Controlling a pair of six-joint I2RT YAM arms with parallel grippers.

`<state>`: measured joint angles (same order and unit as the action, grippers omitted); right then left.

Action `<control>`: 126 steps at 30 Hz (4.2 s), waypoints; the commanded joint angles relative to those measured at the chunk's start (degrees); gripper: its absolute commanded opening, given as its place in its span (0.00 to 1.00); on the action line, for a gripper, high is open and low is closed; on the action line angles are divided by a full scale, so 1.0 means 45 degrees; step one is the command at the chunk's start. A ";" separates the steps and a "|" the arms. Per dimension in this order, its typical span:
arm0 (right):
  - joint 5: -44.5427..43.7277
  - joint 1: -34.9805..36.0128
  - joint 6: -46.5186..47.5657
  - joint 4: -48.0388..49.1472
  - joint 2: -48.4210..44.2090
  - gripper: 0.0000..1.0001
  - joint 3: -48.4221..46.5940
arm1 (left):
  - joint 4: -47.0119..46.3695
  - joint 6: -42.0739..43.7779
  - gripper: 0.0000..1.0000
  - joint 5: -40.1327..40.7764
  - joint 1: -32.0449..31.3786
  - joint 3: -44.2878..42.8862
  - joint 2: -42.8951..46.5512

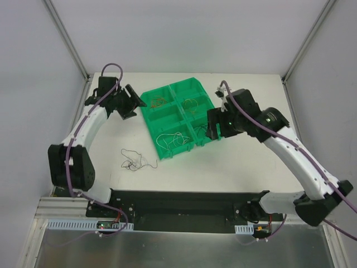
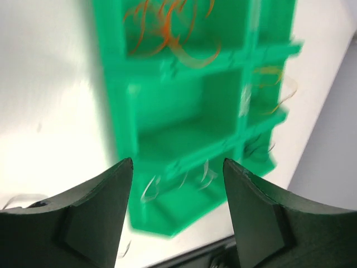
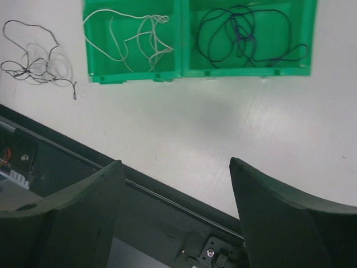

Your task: Untangle the cables

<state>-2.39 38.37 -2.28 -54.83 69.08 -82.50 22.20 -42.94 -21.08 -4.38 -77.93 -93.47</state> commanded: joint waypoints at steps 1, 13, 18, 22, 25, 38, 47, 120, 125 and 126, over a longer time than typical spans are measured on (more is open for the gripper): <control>0.2969 0.0144 0.0429 0.0348 0.2279 0.76 -0.1177 | 0.1336 0.2061 0.64 -0.0002 0.0114 0.3598 0.2719; 0.3775 0.4870 -0.0817 0.3759 0.8025 0.68 -0.2353 | 0.4458 0.2628 0.59 0.0758 -0.0022 0.6908 0.7589; 0.2760 0.4930 -0.3648 0.5522 0.9179 0.63 -0.1746 | 0.5437 0.3036 0.56 0.1012 -0.0100 0.6869 0.7431; 0.1960 0.4950 -0.5484 0.7200 0.9258 0.63 -0.0518 | 0.6024 0.3447 0.55 0.1890 -0.0937 0.6577 0.7529; 0.1646 0.4950 -0.6171 0.7341 0.9745 0.60 -0.0533 | 0.6220 0.3468 0.55 0.2165 -0.1505 0.6361 0.7626; 0.1470 0.5204 -0.4261 0.5583 1.0882 0.01 -0.2449 | 0.6045 0.3349 0.61 0.2069 -0.1702 0.6400 0.6459; -0.0675 0.5165 -0.1409 0.5622 0.5165 0.00 -0.1140 | 0.4951 0.4151 0.55 0.1950 -0.1839 0.5894 0.0934; -0.5698 0.2958 -0.3222 0.2106 -0.3573 0.00 0.0364 | 0.2666 0.1404 0.70 -0.2346 -0.2190 0.6712 0.2122; -0.5777 0.2938 -0.3535 0.2067 -0.3924 0.00 0.0482 | 0.2197 -0.0962 0.61 -0.1978 -0.2229 0.7044 0.1317; -0.5815 0.2938 -0.3555 0.2067 -0.4002 0.00 0.0462 | 0.2177 -0.1179 0.61 -0.1569 -0.2249 0.7083 0.1492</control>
<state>-28.03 51.92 -16.32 -45.32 53.01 -78.85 32.91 -38.24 -32.18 -14.22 -47.27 -87.22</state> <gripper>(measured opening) 0.009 0.616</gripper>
